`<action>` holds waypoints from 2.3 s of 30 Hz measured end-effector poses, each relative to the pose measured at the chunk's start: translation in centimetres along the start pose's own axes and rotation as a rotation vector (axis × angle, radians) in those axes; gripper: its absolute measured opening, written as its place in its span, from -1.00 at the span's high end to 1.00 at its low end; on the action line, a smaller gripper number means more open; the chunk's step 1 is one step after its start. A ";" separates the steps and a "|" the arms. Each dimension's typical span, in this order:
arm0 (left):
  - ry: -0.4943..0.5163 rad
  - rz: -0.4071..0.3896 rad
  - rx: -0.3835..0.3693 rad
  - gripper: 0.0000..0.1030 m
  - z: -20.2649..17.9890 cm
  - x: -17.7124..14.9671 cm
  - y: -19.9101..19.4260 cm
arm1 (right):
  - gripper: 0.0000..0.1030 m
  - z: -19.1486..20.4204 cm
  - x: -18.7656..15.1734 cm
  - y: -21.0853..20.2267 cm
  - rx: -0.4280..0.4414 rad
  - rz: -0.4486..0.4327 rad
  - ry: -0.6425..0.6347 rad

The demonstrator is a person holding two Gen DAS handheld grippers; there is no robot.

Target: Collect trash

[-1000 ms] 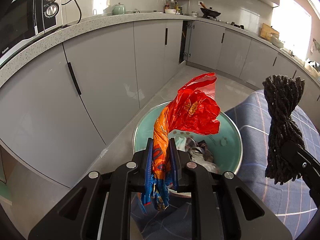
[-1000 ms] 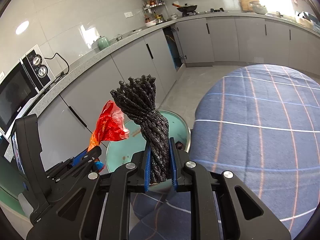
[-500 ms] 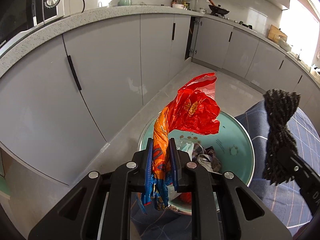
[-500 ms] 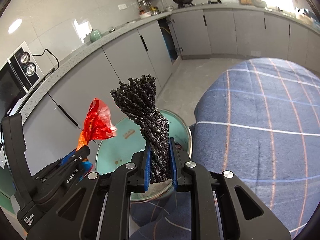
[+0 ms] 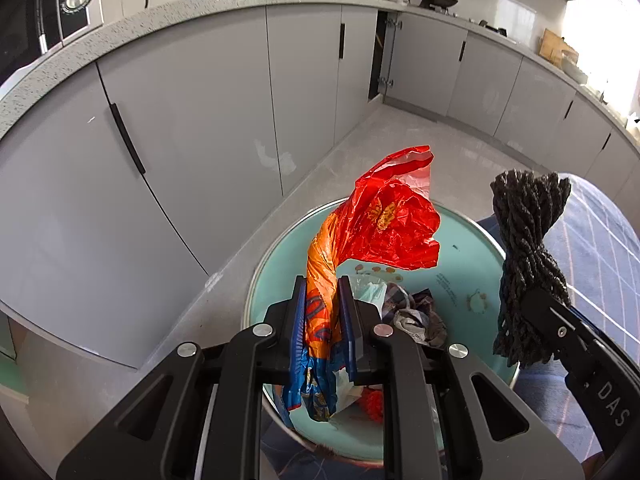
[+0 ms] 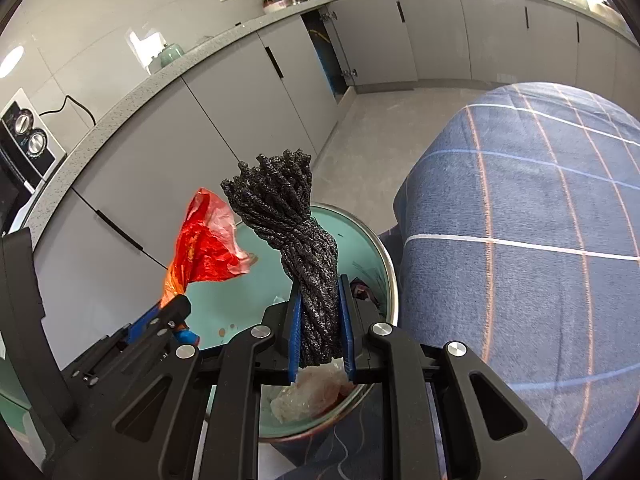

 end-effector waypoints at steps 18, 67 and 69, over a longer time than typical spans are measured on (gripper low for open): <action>0.015 0.047 0.008 0.63 0.4 -0.9 2.0 | 0.45 1.3 -0.3 2.3 0.011 0.031 -0.097; 0.054 -0.306 0.028 -0.89 2.3 -3.0 -17.3 | -0.76 0.8 -2.0 -18.5 -0.012 -0.339 -0.137; 0.046 -0.324 0.016 -0.89 2.2 -3.0 -18.5 | -0.76 0.9 -2.0 -19.5 -0.013 -0.359 -0.143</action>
Point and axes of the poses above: each gripper's, at about its wrist camera, not at the fingertips, and y roughly the way its jaws point, z to its left, x to its top, the point moved 7 cm from there along y, roughly the way its jaws point, and after that the axes turned 13 degrees about -z, right-handed, at the moved point
